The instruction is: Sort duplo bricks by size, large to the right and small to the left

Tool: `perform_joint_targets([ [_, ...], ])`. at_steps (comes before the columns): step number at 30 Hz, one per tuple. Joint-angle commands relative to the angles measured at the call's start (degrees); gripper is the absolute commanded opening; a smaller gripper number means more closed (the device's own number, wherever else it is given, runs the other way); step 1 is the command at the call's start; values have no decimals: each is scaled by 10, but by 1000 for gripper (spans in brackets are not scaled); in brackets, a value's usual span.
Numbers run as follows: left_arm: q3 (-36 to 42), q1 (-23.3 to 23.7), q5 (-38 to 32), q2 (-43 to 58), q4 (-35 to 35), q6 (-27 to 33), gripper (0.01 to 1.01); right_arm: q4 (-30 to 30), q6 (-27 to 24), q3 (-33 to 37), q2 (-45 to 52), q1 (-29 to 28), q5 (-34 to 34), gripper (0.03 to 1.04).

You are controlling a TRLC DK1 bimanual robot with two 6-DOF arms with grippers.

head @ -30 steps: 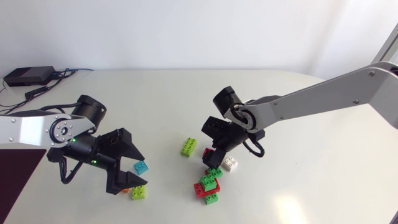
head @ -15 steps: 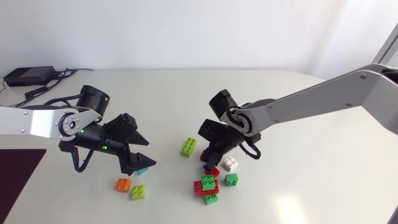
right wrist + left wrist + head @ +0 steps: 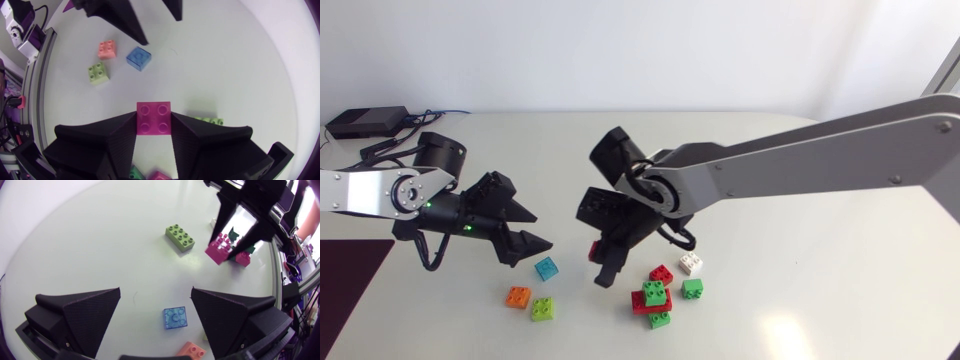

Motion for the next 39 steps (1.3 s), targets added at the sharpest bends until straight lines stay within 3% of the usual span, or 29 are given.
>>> perform_joint_targets([
  [1, 6, 22, 4, -13, 7, -12, 987, -18, 12, 23, 39, 24, 6, 238],
  [11, 4, 85, 1, -13, 29, -19, 987, -59, -6, 95, 104, 50, 6, 248],
  [21, -8, 93, -7, -23, 31, -27, 987, -124, -23, 191, 172, 84, 28, 254],
  [22, -9, 94, -7, -23, 32, -27, 987, -127, -23, 193, 173, 84, 29, 341],
  [25, -9, 93, -9, -21, 35, -29, 987, -128, -23, 190, 173, 84, 31, 736],
  [27, -10, 88, -10, -21, 38, -33, 987, -128, -23, 186, 171, 85, 34, 866],
  [34, -9, 44, -34, -14, 58, -63, 987, -105, -20, 149, 130, 80, 50, 895],
  [39, 20, -29, -75, 2, 62, -109, 985, -76, -9, 91, 32, 27, 67, 895],
])
